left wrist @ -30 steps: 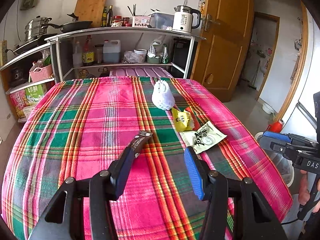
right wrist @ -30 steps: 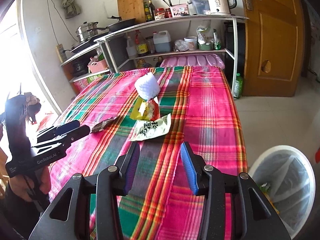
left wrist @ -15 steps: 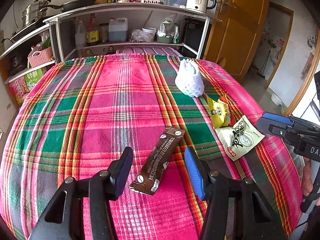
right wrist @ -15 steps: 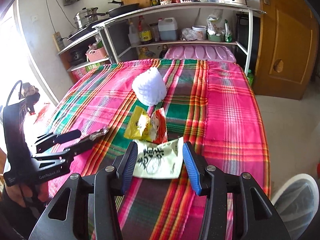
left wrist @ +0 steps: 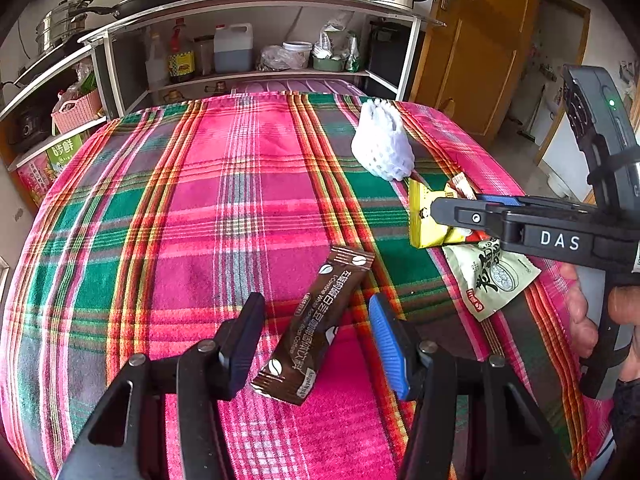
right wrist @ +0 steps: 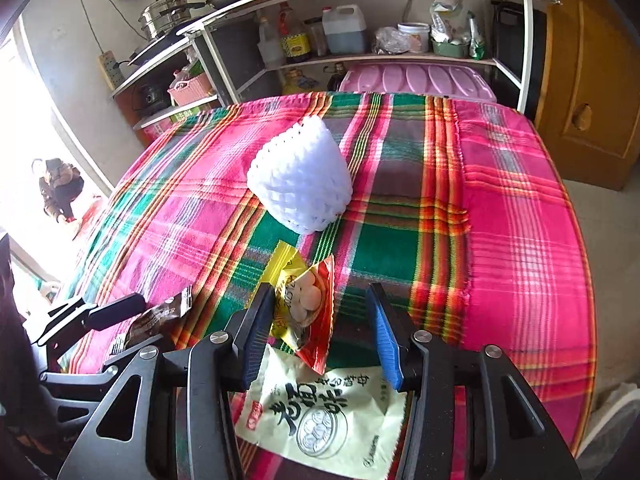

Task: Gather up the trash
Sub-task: 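Grasp the brown chocolate-bar wrapper with the left tool while the right tool grasps the yellow snack packet, then carry the brown wrapper and yellow packet in both tools over the white bin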

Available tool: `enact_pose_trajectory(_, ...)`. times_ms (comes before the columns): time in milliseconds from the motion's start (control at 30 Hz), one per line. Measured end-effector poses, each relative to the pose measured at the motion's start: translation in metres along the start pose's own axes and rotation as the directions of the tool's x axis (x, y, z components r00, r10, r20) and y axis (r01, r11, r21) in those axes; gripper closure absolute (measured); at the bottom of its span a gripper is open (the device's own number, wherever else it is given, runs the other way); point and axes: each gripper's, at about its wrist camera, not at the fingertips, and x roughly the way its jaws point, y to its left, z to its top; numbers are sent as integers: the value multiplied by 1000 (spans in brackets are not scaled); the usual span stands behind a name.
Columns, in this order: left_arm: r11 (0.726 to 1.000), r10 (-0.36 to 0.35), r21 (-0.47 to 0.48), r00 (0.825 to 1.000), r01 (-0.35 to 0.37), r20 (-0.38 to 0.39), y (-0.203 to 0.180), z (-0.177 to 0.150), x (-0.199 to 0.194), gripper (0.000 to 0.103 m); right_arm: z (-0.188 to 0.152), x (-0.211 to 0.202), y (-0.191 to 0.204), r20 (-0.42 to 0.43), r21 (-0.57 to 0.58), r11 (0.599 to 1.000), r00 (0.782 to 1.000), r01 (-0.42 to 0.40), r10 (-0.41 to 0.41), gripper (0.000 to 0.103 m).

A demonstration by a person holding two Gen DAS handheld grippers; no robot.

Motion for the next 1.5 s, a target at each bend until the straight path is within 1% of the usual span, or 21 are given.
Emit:
enact_pose_trajectory(33,1000,3,-1,1000,-3,0,0,0,0,51,0,3,2,-6,-4,1000,1000,4,-4,56)
enact_pose_trajectory(67,1000,6,-3,1000,-6,1,0,0,0,52,0,3,4,-3,-12,1000,1000,10,-10,66)
enact_pose_trajectory(100,1000,9,-6,1000,-9,2,1,0,0,57,-1,3,7,1,-21,1000,1000,9,-9,74)
enact_pose_trajectory(133,1000,10,-9,1000,-10,3,1,0,-1,63,-1,2,10,6,-27,1000,1000,5,-5,77)
enact_pose_trajectory(200,1000,1,-16,1000,-1,6,4,0,-2,74,-2,-1,15,14,-42,999,999,34,-34,77)
enact_pose_trajectory(233,1000,0,-18,1000,0,6,4,0,-2,76,-3,-3,16,19,-46,998,999,37,-36,77)
enact_pose_trajectory(333,1000,-17,-17,1000,18,8,4,-1,-3,81,-4,-14,16,40,-31,999,999,29,-28,77)
enact_pose_trajectory(467,999,-46,-22,999,47,19,3,-4,-8,83,-7,-38,17,79,-19,1000,997,18,-17,77)
enact_pose_trajectory(500,998,-50,-24,998,50,26,1,-5,-10,85,-8,-44,17,89,-18,1000,996,15,-14,77)
enact_pose_trajectory(533,998,-55,-26,998,56,32,0,-6,-12,95,-11,-53,18,101,-18,1000,995,11,-9,77)
enact_pose_trajectory(633,997,-73,-33,996,74,54,-5,-10,-22,95,-21,-71,20,124,-14,1000,992,4,-2,77)
enact_pose_trajectory(767,996,-90,-8,992,91,83,-18,-14,-35,95,-40,-93,18,136,-10,1000,991,5,-4,77)
enact_pose_trajectory(1000,997,-77,39,993,74,85,-27,-19,-37,95,-72,-119,8,145,19,1000,989,10,-13,77)
enact_pose_trajectory(1067,997,-63,44,994,59,86,-29,-21,-36,101,-77,-124,5,149,25,1000,989,14,-17,77)
enact_pose_trajectory(1133,997,-69,42,994,65,85,-31,-24,-38,103,-81,-129,1,152,31,999,988,16,-20,77)
enact_pose_trajectory(1300,994,-88,69,992,82,85,-37,-28,-43,103,-91,-139,-5,160,44,999,987,17,-24,77)
enact_pose_trajectory(1367,996,-73,59,994,68,86,-36,-28,-43,98,-95,-140,-7,160,48,999,987,16,-24,77)
enact_pose_trajectory(1400,997,-64,53,995,60,82,-35,-28,-41,82,-97,-140,-8,159,52,999,987,14,-22,77)
enact_pose_trajectory(1433,998,-55,46,995,52,79,-34,-29,-40,61,-97,-140,-9,158,53,998,987,14,-22,77)
enact_pose_trajectory(1467,998,-48,40,996,45,77,-34,-29,-39,58,-98,-140,-9,157,55,998,987,14,-23,77)
enact_pose_trajectory(1500,998,-45,42,997,42,70,-35,-29,-37,58,-98,-140,-11,157,57,998,987,15,-23,77)
